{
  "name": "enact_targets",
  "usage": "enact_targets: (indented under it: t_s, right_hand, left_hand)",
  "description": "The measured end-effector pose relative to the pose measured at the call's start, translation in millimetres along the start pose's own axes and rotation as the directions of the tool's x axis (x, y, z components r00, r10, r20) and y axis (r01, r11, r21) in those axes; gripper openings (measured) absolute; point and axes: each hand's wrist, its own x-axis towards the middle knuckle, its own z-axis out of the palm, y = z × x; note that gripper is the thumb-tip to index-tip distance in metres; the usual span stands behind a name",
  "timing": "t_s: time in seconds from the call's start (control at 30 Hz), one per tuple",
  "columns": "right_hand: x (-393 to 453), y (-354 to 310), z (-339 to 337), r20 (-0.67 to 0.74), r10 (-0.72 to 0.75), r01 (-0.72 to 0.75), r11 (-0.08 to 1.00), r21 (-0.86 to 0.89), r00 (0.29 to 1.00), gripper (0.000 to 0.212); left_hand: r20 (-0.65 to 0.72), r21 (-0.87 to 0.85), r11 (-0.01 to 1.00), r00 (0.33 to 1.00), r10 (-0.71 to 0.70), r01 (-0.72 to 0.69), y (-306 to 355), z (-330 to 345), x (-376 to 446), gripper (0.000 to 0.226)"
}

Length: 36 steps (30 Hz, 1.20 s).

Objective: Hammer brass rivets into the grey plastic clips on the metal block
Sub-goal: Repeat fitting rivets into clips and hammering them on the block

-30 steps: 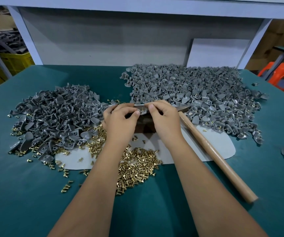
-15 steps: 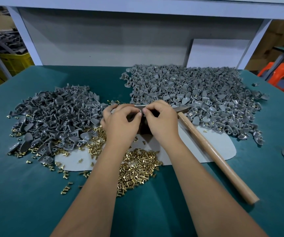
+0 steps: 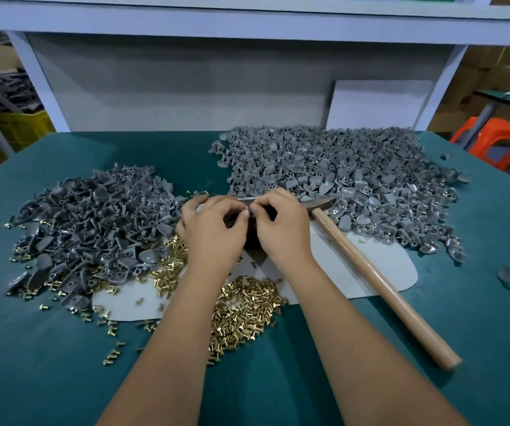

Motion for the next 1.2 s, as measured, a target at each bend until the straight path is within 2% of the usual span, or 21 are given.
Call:
enact_targets:
  t_s: [0.17, 0.83, 0.93, 1.0, 1.07, 1.13, 1.2]
  right_hand:
    - [3, 2, 3, -0.008, -0.010, 0.010, 0.999, -0.036, 1.000, 0.011]
    - [-1, 0, -2, -0.005, -0.048, 0.049, 0.997, 0.055, 0.999, 0.015]
    - [-4, -3, -8, -0.064, -0.102, 0.088, 0.977, -0.194, 0.993, 0.018]
    - [-3, -4, -22, -0.113, -0.081, 0.028, 0.912, -0.409, 0.990, 0.023]
    - [-4, -2, -41, -0.130, -0.012, -0.069, 0.797, -0.600, 0.991, 0.029]
    - [-10, 3, -61, -0.129, 0.027, -0.117, 0.638, -0.761, 0.991, 0.031]
    - [-18, 9, -77, -0.090, 0.115, -0.139, 0.547, -0.825, 0.989, 0.031]
  left_hand:
    - [-0.011, 0.085, 0.995, 0.999, 0.051, -0.050, -1, 5, 6, 0.010]
    - [-0.007, 0.130, 0.989, 0.997, 0.075, -0.074, -1, 6, 5, 0.013]
    - [-0.012, 0.108, 0.991, 0.997, 0.076, -0.074, 0, 4, 3, 0.010]
    - [-0.009, 0.105, 0.992, 0.997, 0.074, -0.073, 1, 3, 3, 0.009]
    - [0.000, 0.102, 0.993, 0.998, 0.065, -0.065, 1, 1, 2, 0.009]
    - [0.016, 0.105, 0.992, 0.998, 0.063, -0.064, 0, -2, 0, 0.010]
    - [0.035, 0.086, 0.994, 0.997, 0.067, -0.070, -1, -6, -4, 0.011]
